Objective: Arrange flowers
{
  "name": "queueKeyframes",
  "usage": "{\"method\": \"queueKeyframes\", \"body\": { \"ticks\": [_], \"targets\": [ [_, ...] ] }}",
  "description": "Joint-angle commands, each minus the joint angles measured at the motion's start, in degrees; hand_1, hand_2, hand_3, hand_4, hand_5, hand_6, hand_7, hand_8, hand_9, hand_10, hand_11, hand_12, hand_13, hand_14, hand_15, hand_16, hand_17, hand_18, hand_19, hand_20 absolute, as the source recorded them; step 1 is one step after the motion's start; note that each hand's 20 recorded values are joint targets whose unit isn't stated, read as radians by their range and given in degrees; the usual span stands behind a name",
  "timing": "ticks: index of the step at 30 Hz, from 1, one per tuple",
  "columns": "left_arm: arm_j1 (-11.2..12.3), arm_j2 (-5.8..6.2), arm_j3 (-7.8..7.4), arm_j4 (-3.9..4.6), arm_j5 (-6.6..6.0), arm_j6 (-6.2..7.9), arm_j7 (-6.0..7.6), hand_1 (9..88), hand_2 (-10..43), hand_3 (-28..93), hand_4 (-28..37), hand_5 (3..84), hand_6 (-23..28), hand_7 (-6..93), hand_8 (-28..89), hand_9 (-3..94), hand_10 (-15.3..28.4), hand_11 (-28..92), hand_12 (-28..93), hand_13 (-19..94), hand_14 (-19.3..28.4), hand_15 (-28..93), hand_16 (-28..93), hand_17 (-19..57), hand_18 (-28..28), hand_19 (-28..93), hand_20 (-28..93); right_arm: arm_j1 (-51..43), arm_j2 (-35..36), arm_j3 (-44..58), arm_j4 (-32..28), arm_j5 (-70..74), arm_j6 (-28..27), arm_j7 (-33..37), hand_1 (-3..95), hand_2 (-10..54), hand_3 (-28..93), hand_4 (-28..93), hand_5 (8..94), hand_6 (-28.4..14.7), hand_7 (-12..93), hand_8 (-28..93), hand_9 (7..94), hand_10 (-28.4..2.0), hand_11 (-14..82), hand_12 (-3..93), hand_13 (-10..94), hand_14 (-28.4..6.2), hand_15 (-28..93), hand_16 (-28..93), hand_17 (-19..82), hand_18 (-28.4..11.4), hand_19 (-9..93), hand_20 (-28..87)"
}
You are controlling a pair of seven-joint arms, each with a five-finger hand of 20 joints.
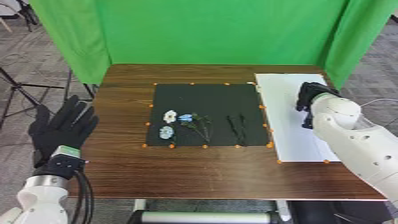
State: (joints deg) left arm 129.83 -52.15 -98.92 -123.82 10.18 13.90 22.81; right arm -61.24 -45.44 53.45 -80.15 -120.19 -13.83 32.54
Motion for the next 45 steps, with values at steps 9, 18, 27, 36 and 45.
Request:
{"method": "queueKeyframes", "body": {
  "ticks": [9,18,27,36,45],
  "targets": [
    [3.09,-1.02,-2.44,-0.68,0.05,-0.15,0.20,24.2,11.2,68,-28.3,33.5,6.6,15.6,-10,26.0,13.3,20,9,16,13.0,29,-8,-3.3,11.5,24,8,-7.13,-1.01,4.96,-17.48,-2.87,6.49,-0.44,61.5,-9.5,67,-28,78.7,0.8,34,4,91.6,-7.6,9.5,42.8,75,-5.3,48,43,38,-22.3,85,38],
    [3.25,-1.11,-2.63,-0.54,0.09,-0.19,0.23,24.2,11.2,68,-28.3,33.4,6.6,15.3,-10,26.0,13.2,20,9,16,12.8,28,-8,-3.2,11.4,24,8,-2.58,-12.12,-1.04,-22.38,-0.43,6.90,-4.74,60.8,-9.5,68,-28,78.2,0.6,33,6,91.3,-7.5,9.4,43.1,74,-5.1,48,43,38,-22.3,85,38],
    [0.34,-0.89,-0.24,0.20,-0.32,-0.49,-0.78,24.3,11.5,68,-28.3,33.0,6.6,14.8,-10,25.5,12.9,19,8,16,12.4,28,-8,-3.0,11.2,23,8,-1.46,-18.83,-7.57,-19.70,-2.89,3.78,-6.63,60.3,-9.5,69,-28,77.4,0.6,34,7,90.4,-7.3,9.4,43.1,74,-4.9,48,43,37,-22.1,85,38],
    [-0.46,-0.73,0.40,0.49,-0.13,-0.75,-1.05,24.1,11.4,68,-28.3,32.8,6.6,14.6,-10,25.1,12.9,19,8,16,11.9,27,-8,-2.3,10.7,22,9,-0.47,-20.12,-11.38,-15.75,-5.14,3.73,-6.92,59.9,-9.5,69,-28,76.0,0.7,35,7,89.5,-7.2,9.5,43.1,73,-4.4,47,44,37,-22.0,85,38],
    [-0.63,-0.86,0.59,0.52,-0.25,0.03,-2.10,24.1,11.4,68,-28.3,32.8,6.6,14.6,-10,25.0,12.9,20,8,16,11.8,27,-8,-2.2,10.6,21,9,-1.68,-19.87,-10.43,-15.53,-5.02,5.03,-5.19,59.8,-9.5,69,-28,75.5,0.6,36,6,89.1,-7.2,9.7,42.8,73,-4.4,48,44,37,-22.0,85,38]
  ]
}}
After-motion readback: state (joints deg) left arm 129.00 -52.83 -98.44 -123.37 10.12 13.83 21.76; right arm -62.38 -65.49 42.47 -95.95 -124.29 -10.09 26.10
